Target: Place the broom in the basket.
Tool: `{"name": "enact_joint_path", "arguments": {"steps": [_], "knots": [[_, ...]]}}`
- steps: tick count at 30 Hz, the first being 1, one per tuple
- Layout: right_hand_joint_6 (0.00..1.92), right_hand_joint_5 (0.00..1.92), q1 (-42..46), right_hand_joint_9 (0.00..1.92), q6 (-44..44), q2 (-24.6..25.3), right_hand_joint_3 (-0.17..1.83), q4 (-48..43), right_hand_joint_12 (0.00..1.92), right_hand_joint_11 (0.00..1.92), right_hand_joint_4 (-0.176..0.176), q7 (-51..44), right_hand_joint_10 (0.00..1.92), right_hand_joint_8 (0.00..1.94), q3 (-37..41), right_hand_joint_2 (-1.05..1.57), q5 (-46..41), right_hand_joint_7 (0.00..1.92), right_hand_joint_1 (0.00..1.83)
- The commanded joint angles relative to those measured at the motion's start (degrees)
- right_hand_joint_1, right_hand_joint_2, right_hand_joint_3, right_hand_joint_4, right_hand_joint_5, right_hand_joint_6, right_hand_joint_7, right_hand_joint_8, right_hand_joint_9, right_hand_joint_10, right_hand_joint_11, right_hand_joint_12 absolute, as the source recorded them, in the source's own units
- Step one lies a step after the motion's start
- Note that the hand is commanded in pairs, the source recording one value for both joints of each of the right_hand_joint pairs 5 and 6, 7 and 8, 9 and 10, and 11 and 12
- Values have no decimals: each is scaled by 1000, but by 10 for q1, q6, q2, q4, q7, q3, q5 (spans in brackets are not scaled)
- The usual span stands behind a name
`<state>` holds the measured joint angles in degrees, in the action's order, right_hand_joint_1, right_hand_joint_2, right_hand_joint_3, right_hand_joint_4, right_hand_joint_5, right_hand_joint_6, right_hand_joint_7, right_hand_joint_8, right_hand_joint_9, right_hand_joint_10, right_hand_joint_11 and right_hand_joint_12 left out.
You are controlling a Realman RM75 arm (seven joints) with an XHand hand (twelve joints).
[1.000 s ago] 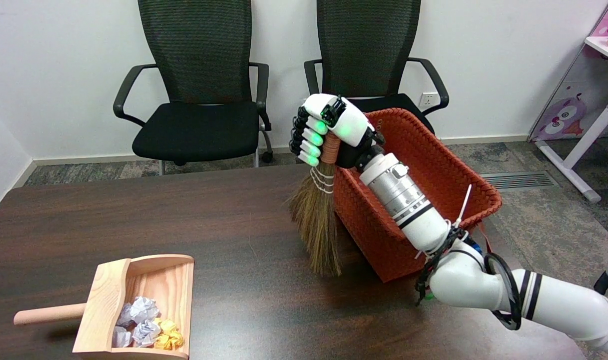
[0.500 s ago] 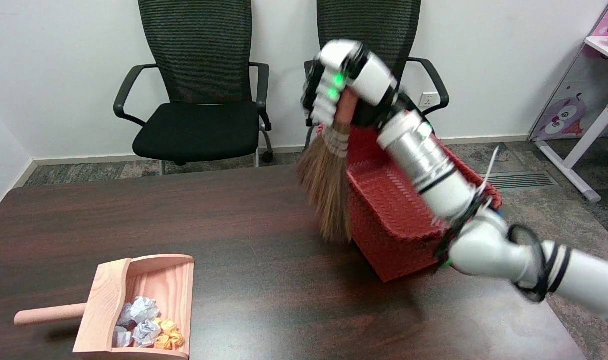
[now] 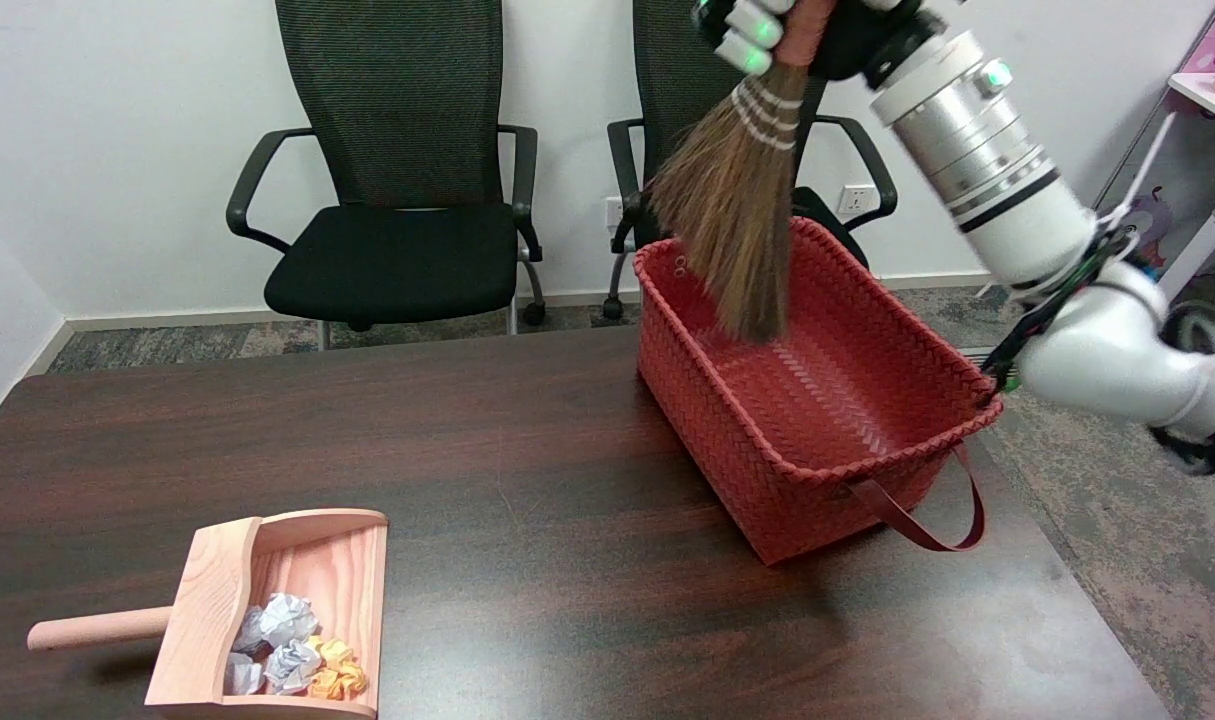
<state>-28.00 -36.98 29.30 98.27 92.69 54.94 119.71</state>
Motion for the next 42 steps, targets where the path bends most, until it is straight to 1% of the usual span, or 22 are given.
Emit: {"name": "enact_joint_path", "arguments": {"steps": [1,3,8,15,19,25,28,34,38,42], "knots": [[1920,1920,-17,1920,-131,-87,1687,-120,1920,1920,-1,181,1920,1920,-102,950,40,1920,861],[1920,1920,-12,1920,-150,-72,1685,-145,1920,1920,-1,183,1920,1920,-119,946,39,1920,863],[1920,1920,15,1920,-186,-38,1644,-213,1920,1920,-2,187,1920,1920,-128,926,44,1920,877],[1920,1920,18,1920,-233,4,1656,-290,1920,1920,-2,200,1920,1920,-167,904,47,1920,884],[1920,1920,19,1920,-257,47,1648,-353,1920,1920,-2,225,1920,1920,-171,903,87,1920,889],[1920,1920,30,1920,-283,92,1656,-425,1920,1920,0,254,1920,1920,-171,904,131,1920,914],[1920,1920,42,1920,-283,109,1654,-443,1920,1920,0,252,1920,1920,-170,915,145,1920,914],[1920,1920,62,1920,-283,126,1671,-455,1920,1920,0,248,1920,1920,-167,929,167,1920,914],[1920,1920,70,1920,-272,128,1735,-440,1920,1920,-1,213,1920,1920,-168,956,177,1920,900],[1920,1920,75,1920,-243,129,1795,-409,1920,1920,2,177,1920,1920,-164,996,198,1920,878]]}}
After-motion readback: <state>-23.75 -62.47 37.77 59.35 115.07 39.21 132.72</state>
